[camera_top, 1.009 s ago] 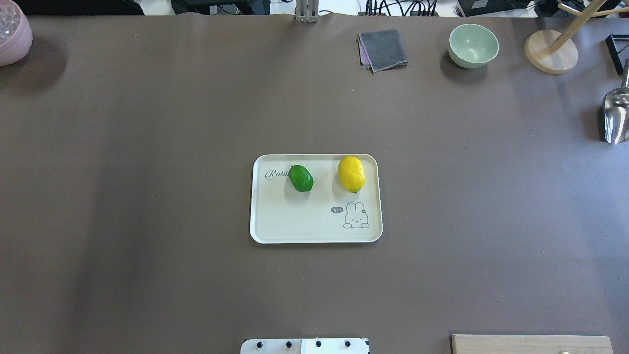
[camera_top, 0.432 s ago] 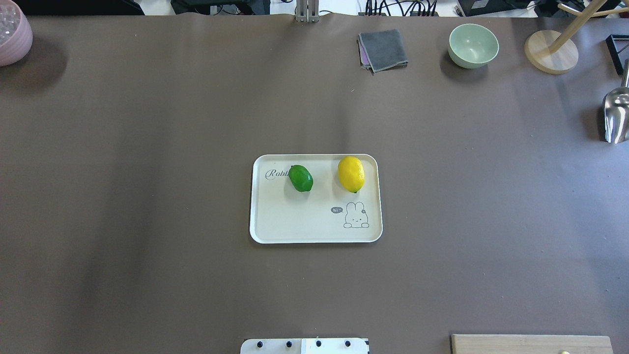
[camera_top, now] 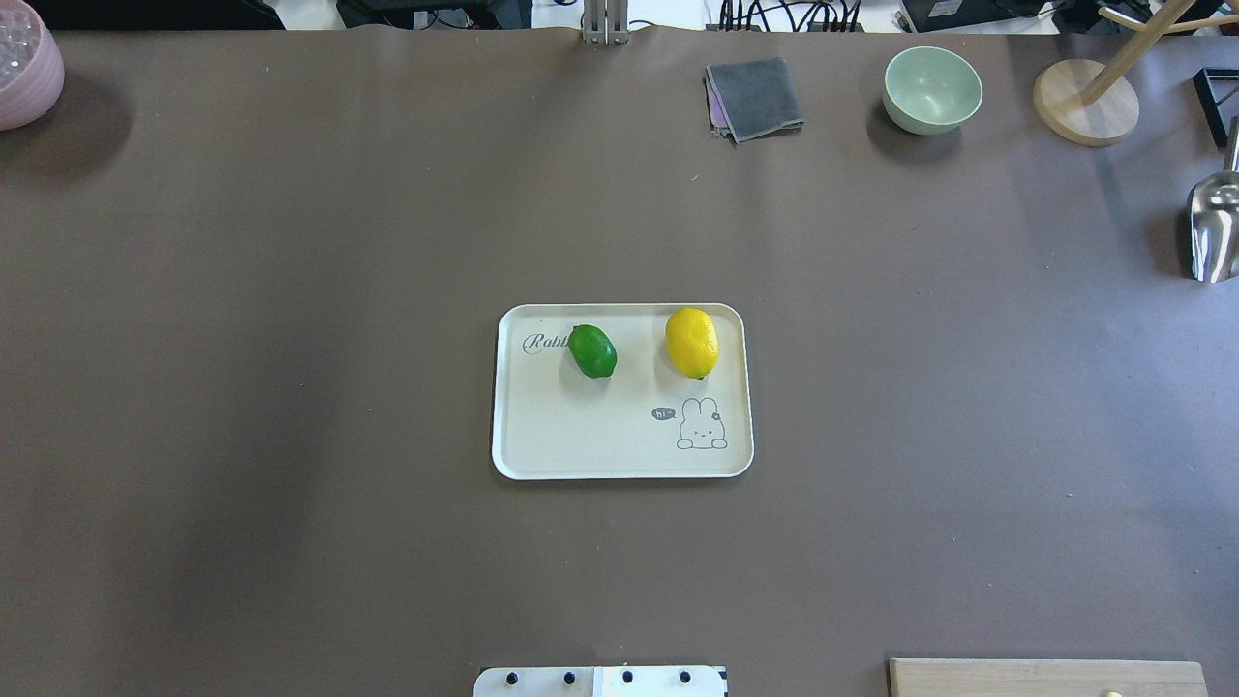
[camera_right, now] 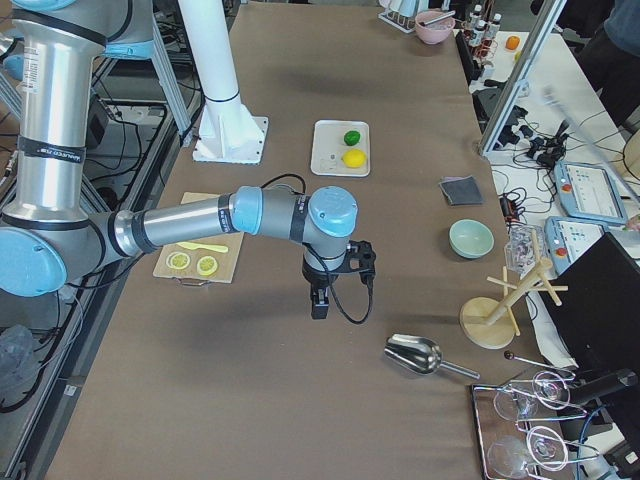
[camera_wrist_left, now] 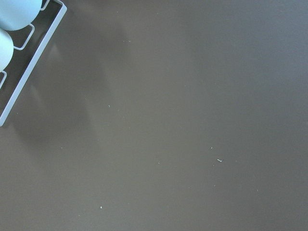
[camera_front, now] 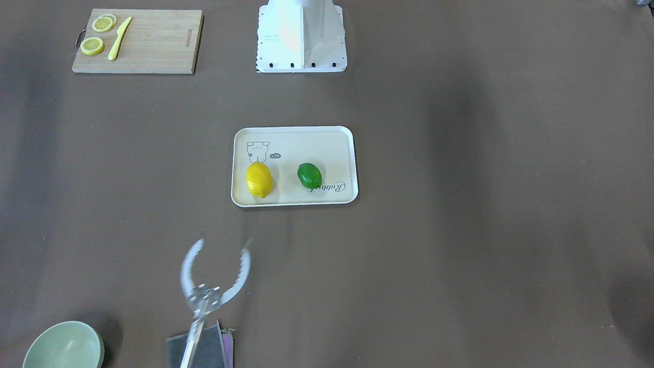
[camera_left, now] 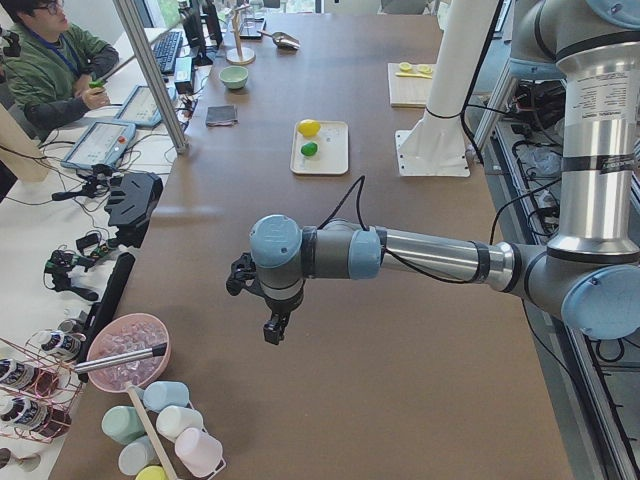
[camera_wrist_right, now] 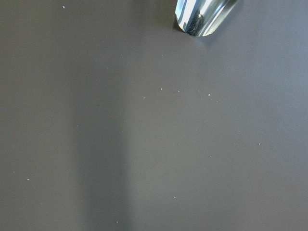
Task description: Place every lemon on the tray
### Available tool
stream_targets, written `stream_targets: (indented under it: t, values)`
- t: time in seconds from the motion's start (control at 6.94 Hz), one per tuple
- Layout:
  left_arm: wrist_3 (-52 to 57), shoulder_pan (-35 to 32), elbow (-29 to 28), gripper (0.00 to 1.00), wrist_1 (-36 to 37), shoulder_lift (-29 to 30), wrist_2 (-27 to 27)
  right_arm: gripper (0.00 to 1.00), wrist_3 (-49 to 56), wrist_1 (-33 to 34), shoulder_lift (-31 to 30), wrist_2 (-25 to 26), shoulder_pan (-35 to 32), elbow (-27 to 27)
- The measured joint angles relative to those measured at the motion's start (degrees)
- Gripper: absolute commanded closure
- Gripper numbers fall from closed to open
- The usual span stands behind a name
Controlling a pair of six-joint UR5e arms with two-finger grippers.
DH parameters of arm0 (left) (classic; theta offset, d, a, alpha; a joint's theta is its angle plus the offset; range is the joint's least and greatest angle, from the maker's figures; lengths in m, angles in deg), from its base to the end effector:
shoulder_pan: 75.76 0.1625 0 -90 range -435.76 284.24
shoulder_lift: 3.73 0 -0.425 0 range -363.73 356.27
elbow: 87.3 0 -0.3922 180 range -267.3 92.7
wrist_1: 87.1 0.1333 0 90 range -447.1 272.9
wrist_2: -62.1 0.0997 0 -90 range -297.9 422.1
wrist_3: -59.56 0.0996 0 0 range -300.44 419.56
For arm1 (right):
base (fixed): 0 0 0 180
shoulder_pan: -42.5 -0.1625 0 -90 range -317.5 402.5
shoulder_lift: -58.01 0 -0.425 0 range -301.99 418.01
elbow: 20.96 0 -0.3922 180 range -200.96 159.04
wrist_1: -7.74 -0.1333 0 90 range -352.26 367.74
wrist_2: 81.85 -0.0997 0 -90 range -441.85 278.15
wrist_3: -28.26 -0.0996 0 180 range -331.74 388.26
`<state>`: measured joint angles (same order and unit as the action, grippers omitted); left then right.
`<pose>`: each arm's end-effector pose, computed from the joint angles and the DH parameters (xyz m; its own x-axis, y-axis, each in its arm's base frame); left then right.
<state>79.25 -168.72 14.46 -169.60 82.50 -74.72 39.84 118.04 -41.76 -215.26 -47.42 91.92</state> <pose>-0.0844 -0.4570 0.5994 0.6611 0.3091 -0.6837 -0.1817 0.9500 0.2537 0.0643 -0.3998 0.5766 0.7115 -0.1159 0.6931 0.1472 0.9890 0.0143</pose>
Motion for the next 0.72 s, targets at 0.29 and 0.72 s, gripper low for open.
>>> stream_targets:
  t: [0.29,0.72]
  values:
    - [0.0,-0.1,0.4,0.01,-0.9,-0.8,0.2,0.00,0.1,0.0,0.0,-0.4,0.0,0.0]
    - [0.0,-0.1,0.4,0.01,-1.3,-1.0,0.3,0.00,0.1,0.1,-0.1,-0.9,0.0,-0.1]
